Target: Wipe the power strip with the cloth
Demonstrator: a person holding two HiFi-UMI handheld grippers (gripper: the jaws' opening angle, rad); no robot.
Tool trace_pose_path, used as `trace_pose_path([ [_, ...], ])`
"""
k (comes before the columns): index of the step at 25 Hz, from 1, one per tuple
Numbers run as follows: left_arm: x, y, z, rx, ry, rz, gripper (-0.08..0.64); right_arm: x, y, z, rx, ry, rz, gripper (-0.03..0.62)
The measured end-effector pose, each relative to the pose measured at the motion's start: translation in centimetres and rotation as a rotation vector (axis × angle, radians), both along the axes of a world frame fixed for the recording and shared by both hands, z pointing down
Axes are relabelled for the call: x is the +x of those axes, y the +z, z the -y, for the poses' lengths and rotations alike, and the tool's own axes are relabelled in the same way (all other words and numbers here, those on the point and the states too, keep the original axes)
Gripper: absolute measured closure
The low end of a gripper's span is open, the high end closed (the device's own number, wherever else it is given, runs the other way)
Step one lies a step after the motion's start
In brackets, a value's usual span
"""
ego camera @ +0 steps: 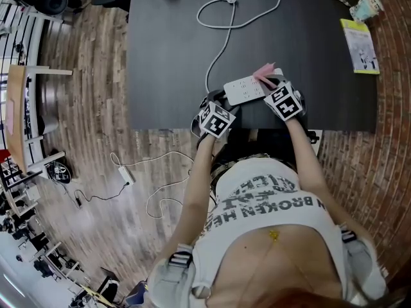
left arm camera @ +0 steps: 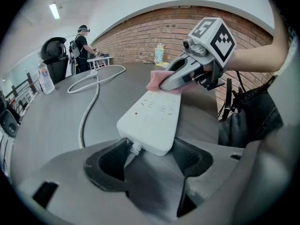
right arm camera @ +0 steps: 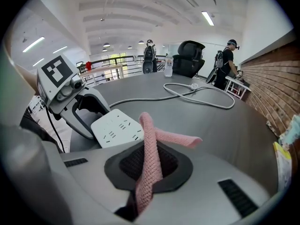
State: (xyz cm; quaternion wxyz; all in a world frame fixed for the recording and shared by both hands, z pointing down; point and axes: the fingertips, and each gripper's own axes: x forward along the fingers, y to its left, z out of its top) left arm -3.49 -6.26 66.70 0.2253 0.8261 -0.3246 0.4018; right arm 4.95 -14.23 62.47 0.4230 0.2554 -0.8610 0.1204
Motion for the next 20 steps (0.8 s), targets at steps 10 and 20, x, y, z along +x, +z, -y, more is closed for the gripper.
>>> trace_pose_path([
  [10, 0.2, 0.1, 0.0, 0.002, 0.003, -0.001, 0.273, 1.5, 0.1, 0.4, 0.001, 0.036, -0.01, 0.575],
  [20, 0.0, 0.0, 0.0, 0.001, 0.001, -0.001, 0.272, 3.8, 0.0, 1.3, 0.008, 0.095, -0.022, 0.575],
])
